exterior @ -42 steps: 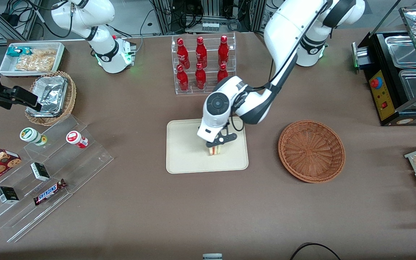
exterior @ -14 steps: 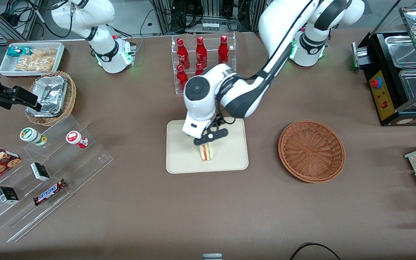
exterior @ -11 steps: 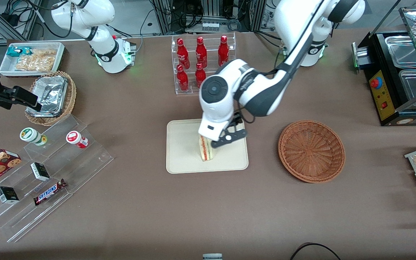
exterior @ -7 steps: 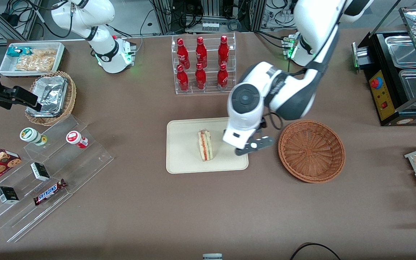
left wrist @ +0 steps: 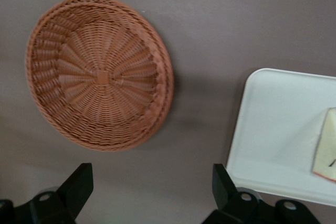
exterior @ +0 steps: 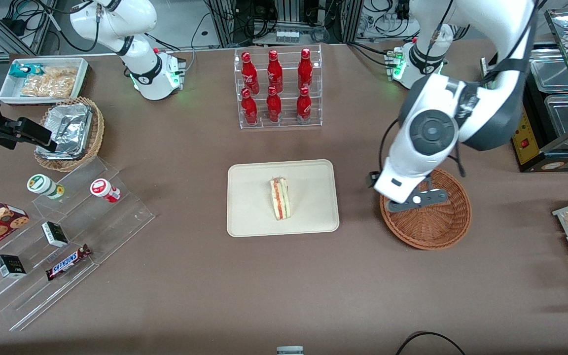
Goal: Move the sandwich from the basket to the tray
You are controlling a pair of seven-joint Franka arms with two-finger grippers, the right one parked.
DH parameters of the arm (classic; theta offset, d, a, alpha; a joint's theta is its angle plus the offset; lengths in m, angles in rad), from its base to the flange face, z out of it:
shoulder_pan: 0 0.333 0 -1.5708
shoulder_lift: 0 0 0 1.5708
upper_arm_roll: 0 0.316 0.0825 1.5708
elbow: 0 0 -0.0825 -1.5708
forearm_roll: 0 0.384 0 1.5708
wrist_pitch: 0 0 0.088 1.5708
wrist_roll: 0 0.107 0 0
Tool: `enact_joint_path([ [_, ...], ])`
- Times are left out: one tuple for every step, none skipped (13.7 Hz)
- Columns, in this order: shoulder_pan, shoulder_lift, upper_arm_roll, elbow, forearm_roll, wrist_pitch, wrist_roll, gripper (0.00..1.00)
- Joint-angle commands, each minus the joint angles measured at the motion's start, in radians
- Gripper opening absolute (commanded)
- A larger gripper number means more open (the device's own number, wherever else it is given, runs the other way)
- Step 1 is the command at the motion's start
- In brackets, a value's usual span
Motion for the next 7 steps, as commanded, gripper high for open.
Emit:
enact_joint_path([
  [0.054, -0.096, -0.009, -0.099, -0.013, 0.001, 0.076, 1.00],
  [0.067, -0.131, -0.008, -0.133, -0.018, 0.001, 0.091, 1.00],
  [0.105, -0.171, -0.007, -0.164, -0.030, 0.001, 0.105, 1.00],
  [0.143, -0.200, -0.009, -0.176, -0.047, -0.003, 0.145, 1.00],
  [0.154, -0.224, -0.008, -0.178, -0.053, -0.038, 0.206, 1.00],
  [0.177, -0.241, -0.007, -0.170, -0.053, -0.101, 0.266, 1.00],
  [0.209, -0.257, -0.011, -0.160, -0.053, -0.136, 0.323, 1.00],
])
